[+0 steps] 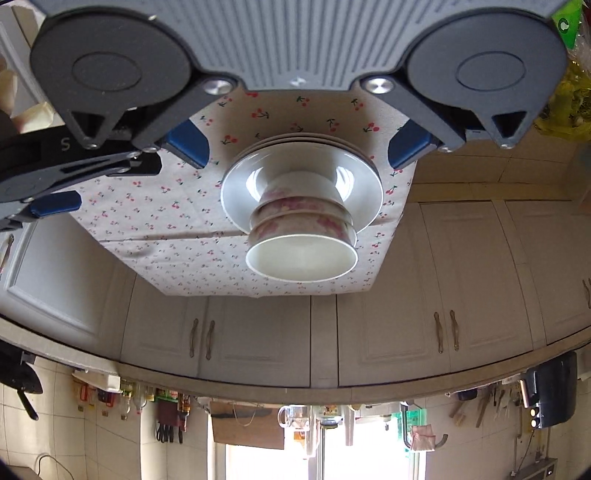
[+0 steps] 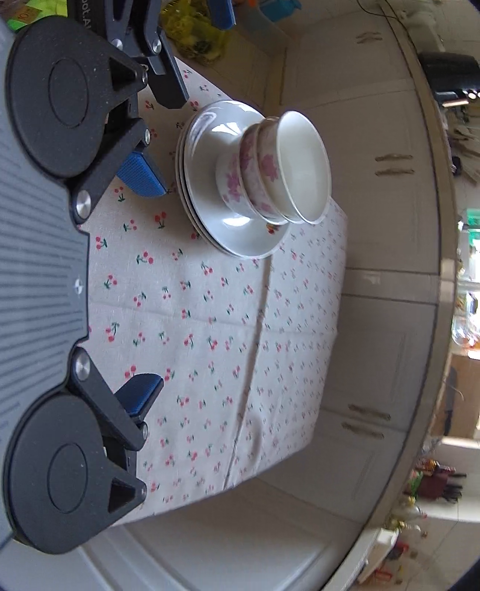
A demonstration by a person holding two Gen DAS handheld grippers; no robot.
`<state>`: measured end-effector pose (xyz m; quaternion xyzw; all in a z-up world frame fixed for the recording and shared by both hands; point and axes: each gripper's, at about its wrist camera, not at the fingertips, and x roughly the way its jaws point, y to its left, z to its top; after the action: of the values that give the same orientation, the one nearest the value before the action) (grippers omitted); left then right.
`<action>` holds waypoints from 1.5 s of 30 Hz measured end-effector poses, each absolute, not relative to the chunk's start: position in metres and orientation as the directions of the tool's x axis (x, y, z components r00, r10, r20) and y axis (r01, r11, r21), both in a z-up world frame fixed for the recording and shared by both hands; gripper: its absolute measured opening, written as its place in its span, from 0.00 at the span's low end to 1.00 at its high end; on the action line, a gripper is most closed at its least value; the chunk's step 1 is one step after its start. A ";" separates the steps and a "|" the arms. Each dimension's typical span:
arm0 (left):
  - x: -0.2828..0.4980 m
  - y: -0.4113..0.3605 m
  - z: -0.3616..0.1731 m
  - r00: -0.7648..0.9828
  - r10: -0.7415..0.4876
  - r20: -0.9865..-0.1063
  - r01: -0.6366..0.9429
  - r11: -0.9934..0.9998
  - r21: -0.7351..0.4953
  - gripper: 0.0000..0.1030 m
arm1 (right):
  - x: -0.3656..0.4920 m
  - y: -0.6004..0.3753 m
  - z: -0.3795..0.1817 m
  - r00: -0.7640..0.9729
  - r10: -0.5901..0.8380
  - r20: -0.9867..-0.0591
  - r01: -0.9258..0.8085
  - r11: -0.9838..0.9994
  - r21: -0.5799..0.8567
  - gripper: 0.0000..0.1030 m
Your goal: Organize plates and bowls
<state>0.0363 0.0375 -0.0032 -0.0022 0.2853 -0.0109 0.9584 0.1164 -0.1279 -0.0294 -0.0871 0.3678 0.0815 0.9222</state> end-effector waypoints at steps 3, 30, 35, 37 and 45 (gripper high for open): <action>0.026 0.034 0.007 0.854 -0.031 -0.519 0.024 1.000 -0.021 0.99 | 0.104 -0.134 -0.018 0.747 0.081 -0.660 -0.188 0.978 -0.092 1.00; 0.002 0.032 0.025 0.895 -0.003 -0.445 -0.008 1.000 -0.022 0.99 | 0.074 -0.131 0.005 0.824 0.065 -0.563 -0.158 0.981 -0.117 1.00; 0.000 0.032 0.027 0.896 -0.001 -0.444 -0.010 1.000 -0.023 0.99 | 0.074 -0.130 0.005 0.827 0.062 -0.559 -0.154 0.981 -0.120 1.00; -0.001 0.032 0.028 0.897 -0.001 -0.442 -0.010 1.000 -0.022 0.99 | 0.073 -0.130 0.006 0.828 0.061 -0.557 -0.152 0.981 -0.119 1.00; -0.002 0.030 0.029 0.899 0.003 -0.438 -0.011 1.000 -0.017 0.99 | 0.072 -0.131 0.007 0.832 0.059 -0.552 -0.147 0.982 -0.117 1.00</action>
<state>-0.0017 0.0296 0.0290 -0.0095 0.2248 0.0037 0.9744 0.0725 -0.1310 0.0070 -0.0773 0.2850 0.0541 0.9539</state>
